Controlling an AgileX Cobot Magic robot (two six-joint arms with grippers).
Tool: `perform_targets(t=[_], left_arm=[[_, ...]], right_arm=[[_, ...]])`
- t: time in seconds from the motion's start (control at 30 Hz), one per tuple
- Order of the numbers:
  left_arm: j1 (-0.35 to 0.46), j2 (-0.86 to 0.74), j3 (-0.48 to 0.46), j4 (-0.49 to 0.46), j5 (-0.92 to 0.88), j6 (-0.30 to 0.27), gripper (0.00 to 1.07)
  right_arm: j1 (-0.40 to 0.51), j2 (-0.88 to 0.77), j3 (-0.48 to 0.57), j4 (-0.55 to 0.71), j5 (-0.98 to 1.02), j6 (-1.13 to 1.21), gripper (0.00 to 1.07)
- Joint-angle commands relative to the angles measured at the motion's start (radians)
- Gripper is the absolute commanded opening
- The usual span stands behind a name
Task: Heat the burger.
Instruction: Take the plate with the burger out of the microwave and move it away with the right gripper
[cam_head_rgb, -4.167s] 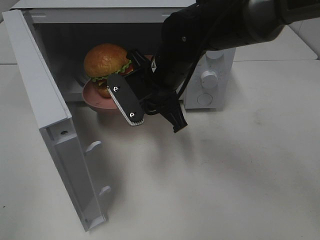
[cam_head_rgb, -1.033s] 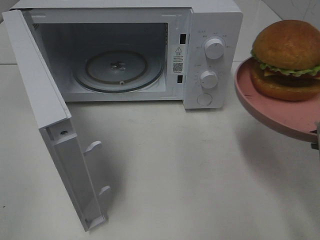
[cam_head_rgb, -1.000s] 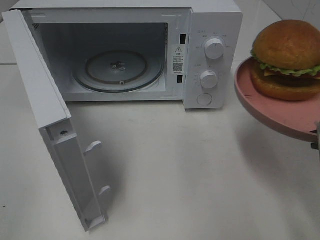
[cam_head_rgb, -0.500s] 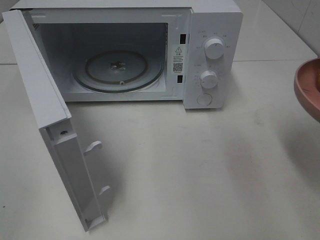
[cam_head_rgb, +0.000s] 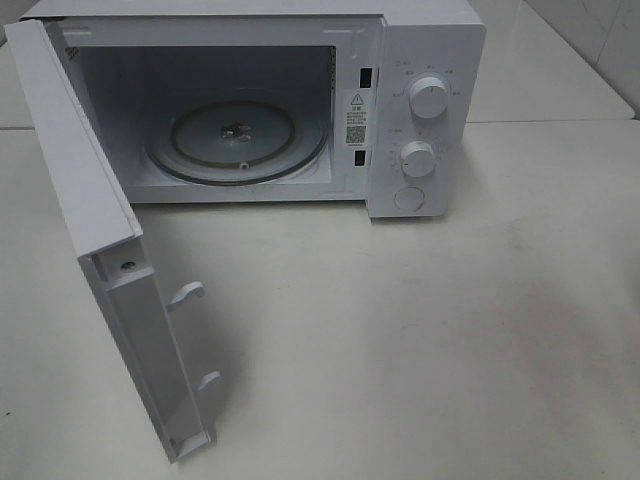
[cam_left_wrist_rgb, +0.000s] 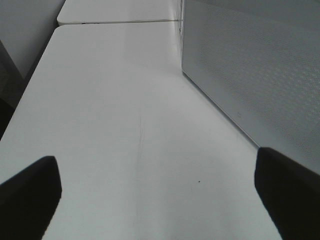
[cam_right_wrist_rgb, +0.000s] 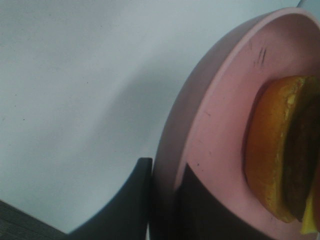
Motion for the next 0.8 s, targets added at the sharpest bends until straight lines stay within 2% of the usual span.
perform_targets(t=[0.03, 0.47, 0.8], left_arm=[[0.0, -0.021, 0.002, -0.002, -0.009, -0.001, 1.01], [0.0, -0.021, 0.002, -0.002, -0.009, -0.001, 1.01], [0.0, -0.021, 0.002, -0.002, -0.009, -0.001, 1.01]], right_arm=[[-0.004, 0.021, -0.009, -0.096, 0.037, 0.074, 0.0], [-0.004, 0.262, -0.019, -0.106, 0.079, 0.409, 0.01], [-0.004, 0.479, -0.113, -0.107, 0.082, 0.692, 0.01]])
